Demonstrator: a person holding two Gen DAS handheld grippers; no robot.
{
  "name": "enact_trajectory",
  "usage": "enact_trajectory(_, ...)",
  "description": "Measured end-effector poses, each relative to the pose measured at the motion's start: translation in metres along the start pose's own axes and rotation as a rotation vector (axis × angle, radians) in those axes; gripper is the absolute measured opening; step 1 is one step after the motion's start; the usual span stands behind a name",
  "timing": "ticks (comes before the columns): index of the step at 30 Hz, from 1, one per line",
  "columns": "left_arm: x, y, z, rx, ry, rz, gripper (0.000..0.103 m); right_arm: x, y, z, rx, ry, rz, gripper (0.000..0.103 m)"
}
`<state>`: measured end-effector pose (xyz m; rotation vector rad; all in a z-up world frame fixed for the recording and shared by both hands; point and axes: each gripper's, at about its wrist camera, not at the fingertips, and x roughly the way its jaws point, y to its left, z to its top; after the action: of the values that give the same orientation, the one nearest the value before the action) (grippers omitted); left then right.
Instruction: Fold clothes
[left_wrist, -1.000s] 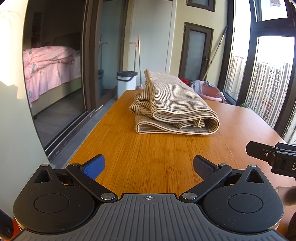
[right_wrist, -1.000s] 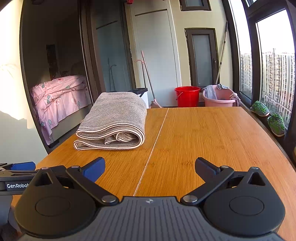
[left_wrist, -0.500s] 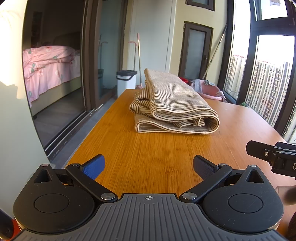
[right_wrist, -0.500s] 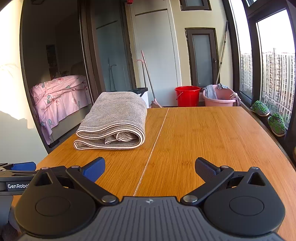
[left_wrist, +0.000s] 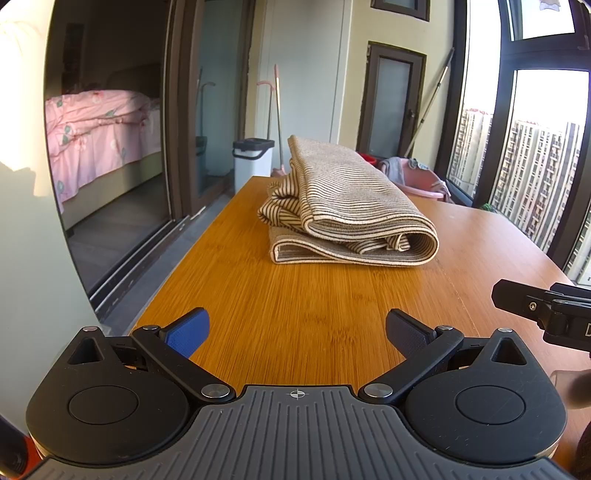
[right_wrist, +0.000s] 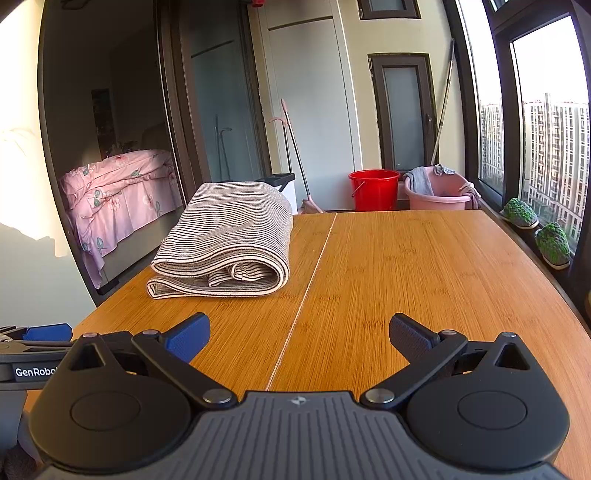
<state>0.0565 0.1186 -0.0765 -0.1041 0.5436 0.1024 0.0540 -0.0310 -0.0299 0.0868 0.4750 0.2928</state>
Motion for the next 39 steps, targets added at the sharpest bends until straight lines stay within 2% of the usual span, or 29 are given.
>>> enact_trajectory(21, -0.0003, -0.0008, 0.0007, -0.004, -0.001, 0.001, 0.103, -0.0005, -0.0023, -0.001, 0.012, 0.002, 0.003, 0.103)
enact_trajectory(31, -0.0024, -0.0036, 0.0007, 0.011, -0.02, 0.052, 0.103, -0.0021, -0.005, -0.0013, 0.017, -0.001, 0.004, 0.103)
enact_trajectory(39, -0.0012, -0.0038, 0.0013, 0.017, -0.015, 0.053, 0.103, -0.0008, -0.0049, -0.0008, 0.019, 0.001, 0.005, 0.103)
